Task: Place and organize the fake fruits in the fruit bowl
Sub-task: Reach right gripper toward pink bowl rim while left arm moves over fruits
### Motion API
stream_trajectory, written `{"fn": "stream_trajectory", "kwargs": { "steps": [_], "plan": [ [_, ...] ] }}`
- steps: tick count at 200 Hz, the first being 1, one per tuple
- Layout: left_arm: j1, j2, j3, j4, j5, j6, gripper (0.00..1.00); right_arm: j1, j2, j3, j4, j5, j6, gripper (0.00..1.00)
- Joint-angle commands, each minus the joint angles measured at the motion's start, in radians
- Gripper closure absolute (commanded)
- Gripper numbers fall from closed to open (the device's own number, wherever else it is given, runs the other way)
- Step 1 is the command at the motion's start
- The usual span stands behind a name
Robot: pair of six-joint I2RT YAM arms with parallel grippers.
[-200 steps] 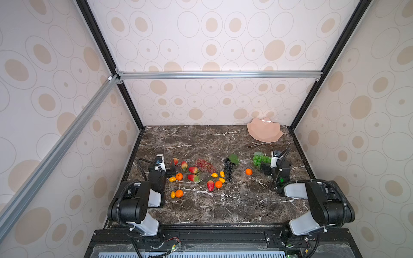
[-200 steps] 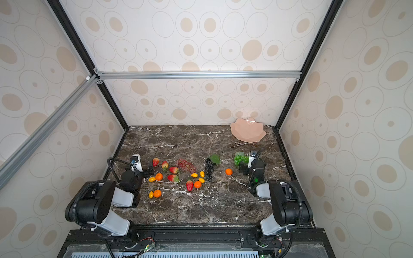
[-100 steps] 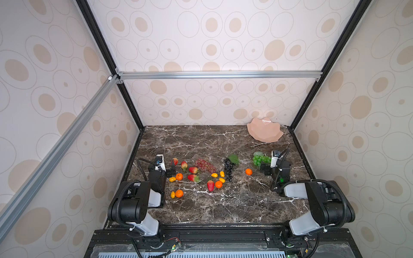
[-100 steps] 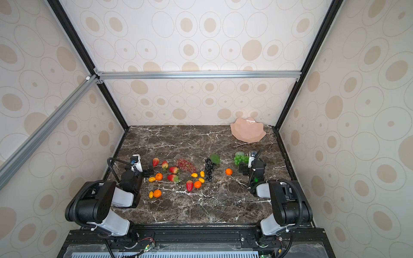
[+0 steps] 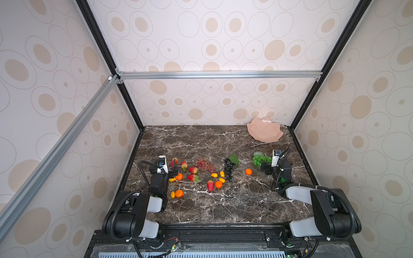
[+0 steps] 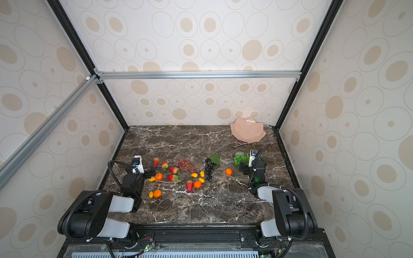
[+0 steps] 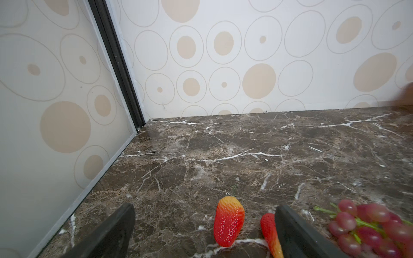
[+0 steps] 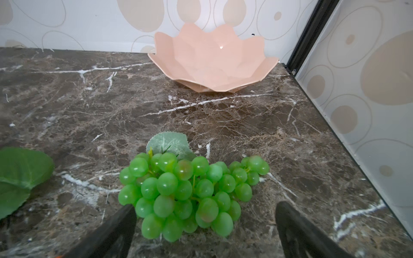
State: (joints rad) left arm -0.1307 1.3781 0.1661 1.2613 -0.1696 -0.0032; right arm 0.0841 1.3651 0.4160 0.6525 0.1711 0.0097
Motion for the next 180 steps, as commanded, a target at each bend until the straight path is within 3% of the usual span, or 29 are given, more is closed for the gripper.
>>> {"fn": "stream_trajectory", "kwargs": {
  "steps": [1,30,77,102,123,132,154,180],
  "plan": [
    [-0.039,-0.113,0.074,-0.244,-0.219,-0.065,0.02,0.003,-0.100,0.065,-0.223,0.073,0.100,0.00],
    [-0.073,-0.219,0.171,-0.545,-0.279,-0.168,0.02,0.005,-0.166,0.196,-0.538,0.137,0.271,0.00],
    [-0.075,-0.353,0.233,-0.807,-0.240,-0.462,0.02,0.002,-0.218,0.340,-0.894,0.138,0.475,0.00],
    [-0.074,-0.398,0.342,-1.058,-0.189,-0.537,0.02,0.002,-0.220,0.395,-1.024,0.106,0.494,0.00],
    [-0.075,-0.407,0.406,-1.213,-0.231,-0.646,0.02,0.003,-0.203,0.421,-1.073,0.043,0.463,0.00],
    [-0.075,-0.414,0.404,-1.216,-0.206,-0.670,0.02,0.003,-0.189,0.434,-1.080,-0.003,0.443,0.00],
    [-0.075,-0.448,0.321,-1.072,-0.022,-0.690,0.02,0.002,-0.149,0.476,-1.093,-0.109,0.422,0.00],
    [-0.091,-0.437,0.292,-0.963,0.149,-0.649,0.02,0.003,-0.097,0.539,-1.127,-0.092,0.449,0.00]
  ]
}}
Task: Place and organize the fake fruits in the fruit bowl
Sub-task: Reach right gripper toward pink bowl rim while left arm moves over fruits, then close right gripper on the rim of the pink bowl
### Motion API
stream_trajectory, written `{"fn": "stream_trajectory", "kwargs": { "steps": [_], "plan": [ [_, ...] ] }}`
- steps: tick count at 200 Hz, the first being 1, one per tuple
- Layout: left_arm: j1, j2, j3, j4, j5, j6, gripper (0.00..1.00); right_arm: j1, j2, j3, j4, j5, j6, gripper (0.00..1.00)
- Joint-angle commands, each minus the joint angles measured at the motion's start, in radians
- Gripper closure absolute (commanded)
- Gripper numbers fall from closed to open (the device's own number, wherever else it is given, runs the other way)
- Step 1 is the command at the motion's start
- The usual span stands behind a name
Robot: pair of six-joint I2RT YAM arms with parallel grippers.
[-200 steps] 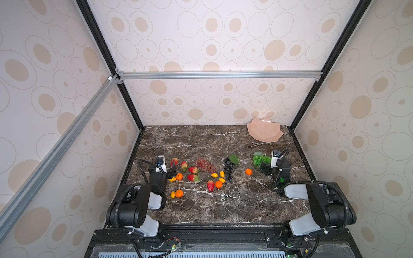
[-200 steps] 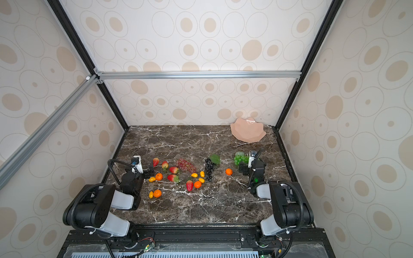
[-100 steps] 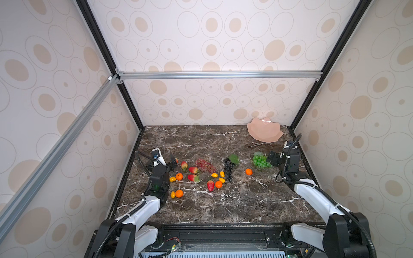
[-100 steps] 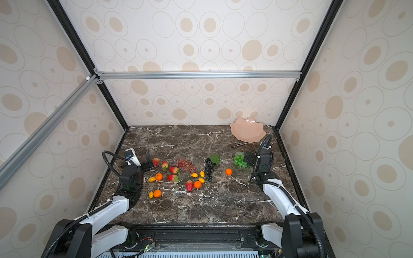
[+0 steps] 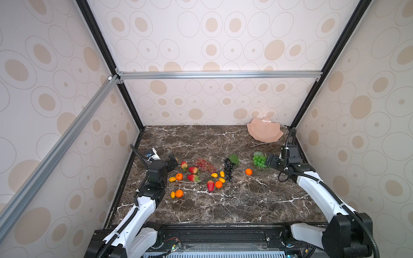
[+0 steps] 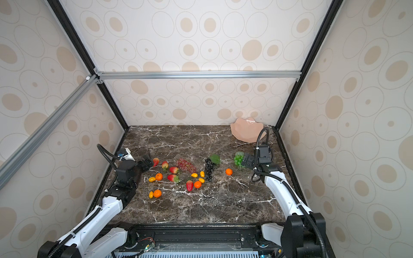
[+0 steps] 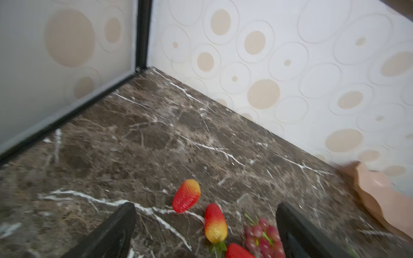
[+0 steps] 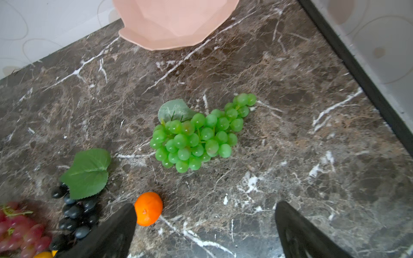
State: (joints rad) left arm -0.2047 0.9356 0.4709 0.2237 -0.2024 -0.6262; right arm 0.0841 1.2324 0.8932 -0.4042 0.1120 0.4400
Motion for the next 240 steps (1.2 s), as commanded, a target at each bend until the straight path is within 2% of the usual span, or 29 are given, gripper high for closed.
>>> {"fn": "stream_trajectory", "kwargs": {
  "steps": [1,29,62,117,164,189,206,240],
  "plan": [
    [-0.019,0.007,-0.012,0.079,0.187,-0.021,0.02,0.003,0.037,0.064,-0.071,-0.031,0.021,0.00],
    [-0.092,0.034,0.030,0.100,0.239,0.091,0.02,-0.005,0.097,0.125,-0.074,-0.013,0.061,0.00],
    [-0.197,0.091,0.063,0.202,0.320,0.130,0.02,-0.025,0.137,0.143,-0.032,0.017,0.164,0.01],
    [-0.391,0.338,0.204,0.406,0.352,0.146,0.02,-0.125,0.225,0.186,0.053,-0.124,0.325,0.07],
    [-0.504,0.562,0.406,0.446,0.369,0.182,0.02,-0.191,0.346,0.284,0.076,-0.200,0.357,0.13],
    [-0.544,0.653,0.503,0.449,0.373,0.200,0.02,-0.238,0.430,0.342,0.102,-0.239,0.364,0.16],
    [-0.562,0.712,0.570,0.437,0.364,0.205,0.02,-0.258,0.509,0.422,0.060,-0.242,0.345,0.17],
    [-0.578,0.820,0.714,0.379,0.360,0.212,0.02,-0.294,0.666,0.560,0.034,-0.374,0.338,0.24]
  ]
}}
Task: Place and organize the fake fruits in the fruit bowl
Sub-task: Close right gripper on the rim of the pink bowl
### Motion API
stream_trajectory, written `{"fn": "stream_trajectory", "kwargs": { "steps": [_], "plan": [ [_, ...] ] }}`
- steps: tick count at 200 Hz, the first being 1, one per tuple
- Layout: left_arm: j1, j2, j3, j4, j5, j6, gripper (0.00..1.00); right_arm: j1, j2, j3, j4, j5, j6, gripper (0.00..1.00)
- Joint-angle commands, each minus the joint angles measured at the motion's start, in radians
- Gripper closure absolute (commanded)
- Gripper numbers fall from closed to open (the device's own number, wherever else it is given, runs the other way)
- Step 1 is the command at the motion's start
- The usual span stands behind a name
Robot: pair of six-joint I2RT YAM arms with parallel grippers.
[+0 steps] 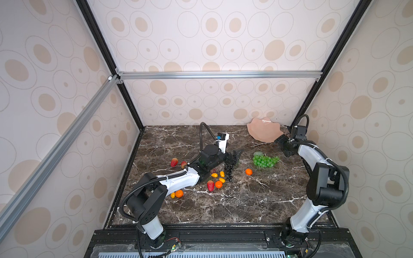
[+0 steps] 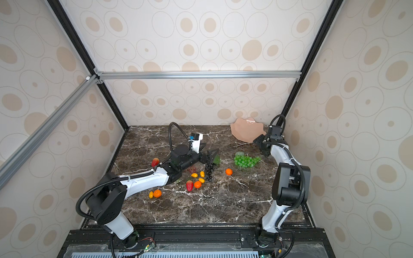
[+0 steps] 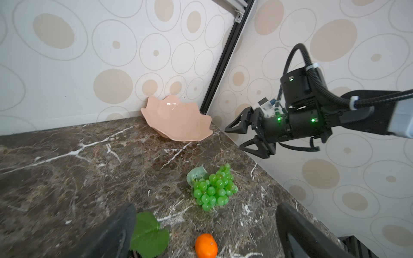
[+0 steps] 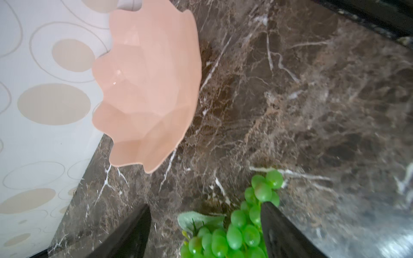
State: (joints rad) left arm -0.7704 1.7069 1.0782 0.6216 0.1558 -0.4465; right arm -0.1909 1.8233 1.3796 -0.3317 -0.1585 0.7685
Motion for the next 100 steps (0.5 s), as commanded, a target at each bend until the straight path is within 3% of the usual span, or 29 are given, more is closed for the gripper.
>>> {"fn": "stream_trajectory", "kwargs": {
  "steps": [1,42,100],
  "plan": [
    [-0.013,0.051,0.111,-0.021,0.001,0.033,0.02,-0.020,0.079,0.076,-0.037,-0.107,0.009,0.24],
    [-0.017,0.123,0.240,-0.114,-0.024,0.041,0.02,-0.030,0.221,0.191,-0.033,-0.170,0.048,0.28],
    [-0.018,0.065,0.170,-0.118,-0.053,0.049,0.02,-0.038,0.382,0.320,0.009,-0.186,0.108,0.36]
  ]
}}
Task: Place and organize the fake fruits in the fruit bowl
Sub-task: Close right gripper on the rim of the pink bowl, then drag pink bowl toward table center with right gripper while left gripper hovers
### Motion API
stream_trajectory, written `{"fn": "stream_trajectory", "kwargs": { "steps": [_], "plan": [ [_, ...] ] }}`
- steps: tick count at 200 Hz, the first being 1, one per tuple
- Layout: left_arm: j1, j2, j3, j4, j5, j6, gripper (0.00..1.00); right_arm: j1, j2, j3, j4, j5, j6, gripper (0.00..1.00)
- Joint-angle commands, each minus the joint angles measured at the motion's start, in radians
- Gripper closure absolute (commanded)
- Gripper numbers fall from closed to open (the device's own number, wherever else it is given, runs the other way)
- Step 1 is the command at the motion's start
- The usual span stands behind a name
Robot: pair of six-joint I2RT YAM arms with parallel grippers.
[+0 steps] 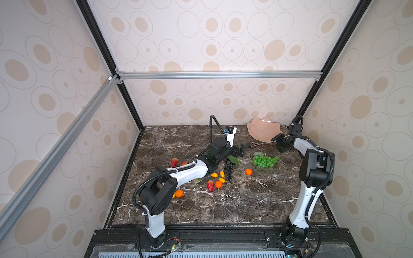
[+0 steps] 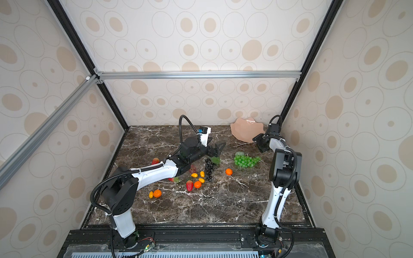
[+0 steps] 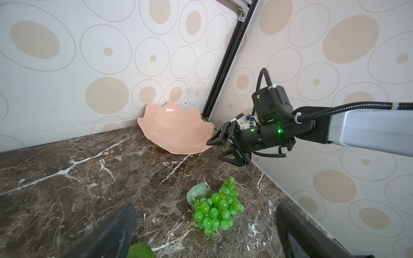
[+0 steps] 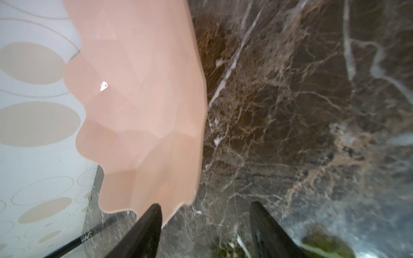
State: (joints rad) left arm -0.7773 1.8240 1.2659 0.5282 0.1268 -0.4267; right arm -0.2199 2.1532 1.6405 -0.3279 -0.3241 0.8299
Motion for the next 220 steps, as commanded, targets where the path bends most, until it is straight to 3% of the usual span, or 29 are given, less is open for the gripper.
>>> {"fn": "stream_trajectory", "kwargs": {
  "steps": [1,32,54,142,191,220],
  "plan": [
    [-0.011,-0.054,-0.018,-0.025,-0.024,0.030,0.02,-0.009,0.057,0.063,0.005,-0.021,0.047,0.36],
    [-0.012,-0.089,-0.045,-0.046,-0.045,0.050,0.02,-0.009,0.132,0.153,-0.003,-0.047,0.061,0.37],
    [-0.011,-0.095,-0.040,-0.074,-0.053,0.058,0.02,-0.009,0.168,0.206,-0.033,-0.037,0.062,0.42],
    [-0.011,-0.115,-0.039,-0.122,-0.079,0.073,0.02,-0.010,0.209,0.299,-0.109,-0.042,0.020,0.89],
    [-0.005,-0.170,-0.068,-0.154,-0.112,0.099,0.02,-0.010,0.163,0.283,-0.119,-0.048,0.009,1.00],
    [0.022,-0.232,-0.120,-0.161,-0.126,0.097,0.02,-0.007,0.107,0.229,-0.087,-0.081,0.024,1.00]
  ]
}}
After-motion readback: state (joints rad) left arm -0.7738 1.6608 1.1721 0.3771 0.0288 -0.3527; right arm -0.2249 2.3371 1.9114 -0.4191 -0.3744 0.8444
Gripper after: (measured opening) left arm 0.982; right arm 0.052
